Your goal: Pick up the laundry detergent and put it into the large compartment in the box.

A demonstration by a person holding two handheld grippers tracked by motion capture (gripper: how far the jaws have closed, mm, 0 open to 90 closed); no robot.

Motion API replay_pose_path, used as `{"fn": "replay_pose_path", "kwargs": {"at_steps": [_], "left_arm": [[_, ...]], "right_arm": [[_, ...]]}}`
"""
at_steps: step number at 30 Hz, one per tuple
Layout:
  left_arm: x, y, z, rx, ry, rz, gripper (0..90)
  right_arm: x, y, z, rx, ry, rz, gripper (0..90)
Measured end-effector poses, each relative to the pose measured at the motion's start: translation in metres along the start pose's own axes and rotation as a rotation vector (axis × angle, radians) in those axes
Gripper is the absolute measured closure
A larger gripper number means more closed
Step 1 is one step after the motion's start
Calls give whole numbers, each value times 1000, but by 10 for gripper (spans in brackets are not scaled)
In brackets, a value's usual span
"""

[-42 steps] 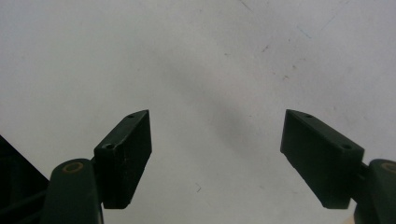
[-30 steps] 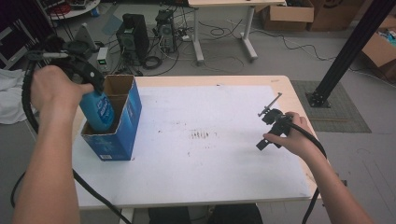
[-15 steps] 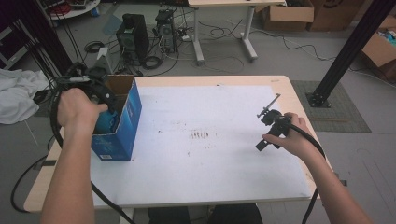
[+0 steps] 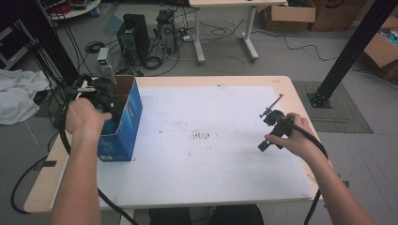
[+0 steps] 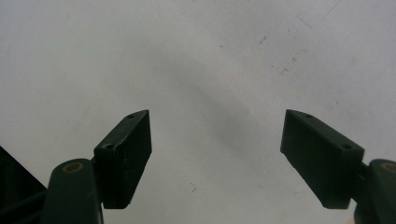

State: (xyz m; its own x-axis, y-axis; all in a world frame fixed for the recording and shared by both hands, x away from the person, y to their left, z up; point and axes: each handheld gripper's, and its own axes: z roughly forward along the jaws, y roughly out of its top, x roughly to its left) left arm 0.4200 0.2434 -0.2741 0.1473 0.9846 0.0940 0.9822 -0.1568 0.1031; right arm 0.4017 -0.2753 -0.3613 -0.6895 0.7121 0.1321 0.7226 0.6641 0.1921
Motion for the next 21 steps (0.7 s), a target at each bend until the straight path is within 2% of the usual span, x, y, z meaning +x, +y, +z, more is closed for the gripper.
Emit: {"fn": "replay_pose_path", "kwargs": {"at_steps": [7,21], "left_arm": [[0,0,8,8,2,-2,374],[0,-2,9,11,-6,-9,369]], "right_arm": [[-2,-2,0,2,-3,8,248],[-2,-1,0,2,-4,3,248]]}}
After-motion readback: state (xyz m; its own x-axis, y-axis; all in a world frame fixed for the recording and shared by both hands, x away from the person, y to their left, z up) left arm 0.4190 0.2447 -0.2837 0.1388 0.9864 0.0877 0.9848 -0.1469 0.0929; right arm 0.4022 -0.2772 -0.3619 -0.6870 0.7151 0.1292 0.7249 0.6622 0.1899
